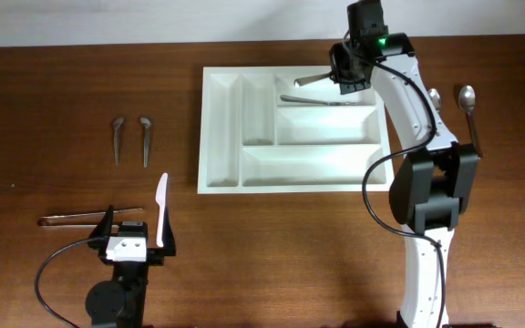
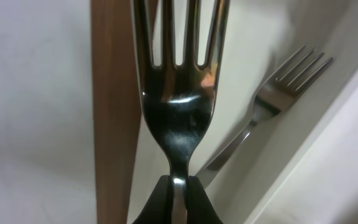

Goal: Pack container
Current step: 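Place the second fork beside the first in the top compartment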

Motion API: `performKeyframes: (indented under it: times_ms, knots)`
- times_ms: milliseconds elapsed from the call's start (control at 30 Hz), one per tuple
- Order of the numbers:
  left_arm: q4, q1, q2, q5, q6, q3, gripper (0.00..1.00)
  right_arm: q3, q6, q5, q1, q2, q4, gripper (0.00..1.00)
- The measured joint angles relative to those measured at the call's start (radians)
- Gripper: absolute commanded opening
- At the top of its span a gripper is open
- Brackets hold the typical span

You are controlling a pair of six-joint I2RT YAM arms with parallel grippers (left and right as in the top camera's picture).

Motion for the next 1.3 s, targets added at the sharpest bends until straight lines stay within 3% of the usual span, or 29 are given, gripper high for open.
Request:
performKeyframes:
  times_ms: [400,600,833,933,1067,1300]
  knots:
    - [0.0,0.0,0.0,0.0,0.0,0.0,0.99,0.0,0.009,0.0,0.0,0.026,0.007,0.07]
    - [0.0,0.0,0.0,0.0,0.0,0.0,0.99,0.0,0.102,0.0,0.004,0.052,0.007,0.08]
    - [0.0,0.0,0.0,0.0,0.0,0.0,0.99,0.0,0.164,0.0,0.006,0.053,0.014,0.22]
    - [0.0,0.0,0.0,0.0,0.0,0.0,0.99,0.0,0.181,0.0,0.006,0.053,0.025,0.24]
    - [0.0,0.0,0.0,0.0,0.0,0.0,0.99,0.0,0.142,-0.001,0.006,0.053,0.089,0.48]
    - [0.0,0.0,0.0,0.0,0.0,0.0,0.99,0.003,-0.181,-0.037,-0.022,0.053,0.165,0.85]
